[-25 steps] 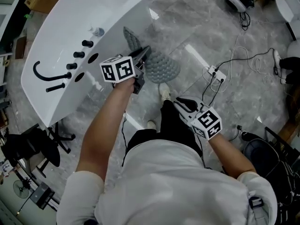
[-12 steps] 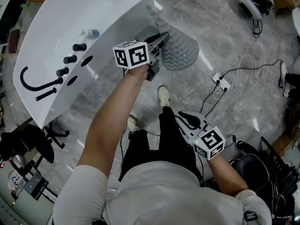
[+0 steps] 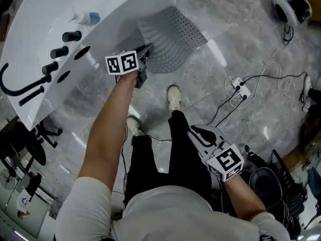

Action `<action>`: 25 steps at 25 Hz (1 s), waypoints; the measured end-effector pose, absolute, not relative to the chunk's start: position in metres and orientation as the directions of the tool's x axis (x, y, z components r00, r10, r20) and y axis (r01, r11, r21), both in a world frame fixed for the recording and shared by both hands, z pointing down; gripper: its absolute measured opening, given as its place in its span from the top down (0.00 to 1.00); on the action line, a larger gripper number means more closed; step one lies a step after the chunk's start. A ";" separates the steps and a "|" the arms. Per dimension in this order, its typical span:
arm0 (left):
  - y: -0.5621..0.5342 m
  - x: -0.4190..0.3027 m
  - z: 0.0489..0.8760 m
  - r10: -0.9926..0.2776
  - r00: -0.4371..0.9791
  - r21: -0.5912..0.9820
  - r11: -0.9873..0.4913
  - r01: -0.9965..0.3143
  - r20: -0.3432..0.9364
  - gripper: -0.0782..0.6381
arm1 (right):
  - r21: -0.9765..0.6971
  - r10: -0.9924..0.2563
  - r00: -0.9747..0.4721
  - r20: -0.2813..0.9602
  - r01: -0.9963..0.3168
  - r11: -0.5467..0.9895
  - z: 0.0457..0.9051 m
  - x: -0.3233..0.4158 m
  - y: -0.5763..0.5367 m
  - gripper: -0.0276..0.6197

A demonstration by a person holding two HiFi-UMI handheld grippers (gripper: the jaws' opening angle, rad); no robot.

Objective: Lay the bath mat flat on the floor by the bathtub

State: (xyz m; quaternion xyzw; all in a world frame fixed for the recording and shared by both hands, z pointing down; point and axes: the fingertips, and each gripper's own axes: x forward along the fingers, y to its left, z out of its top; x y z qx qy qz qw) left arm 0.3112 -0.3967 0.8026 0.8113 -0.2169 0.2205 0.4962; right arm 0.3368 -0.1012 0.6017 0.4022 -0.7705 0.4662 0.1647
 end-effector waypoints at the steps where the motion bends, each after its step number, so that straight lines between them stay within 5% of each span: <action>1: -0.396 0.295 0.815 -0.138 0.792 0.697 -0.403 -0.593 0.594 0.85 | -0.580 -0.459 -0.625 0.632 -0.774 0.255 0.606 0.334 -0.104 0.86; 25: -0.391 -0.014 0.969 -0.232 0.481 0.461 -0.137 -0.877 0.845 0.85 | -0.611 -0.260 -0.714 0.651 -0.695 0.379 0.694 0.229 -0.148 0.86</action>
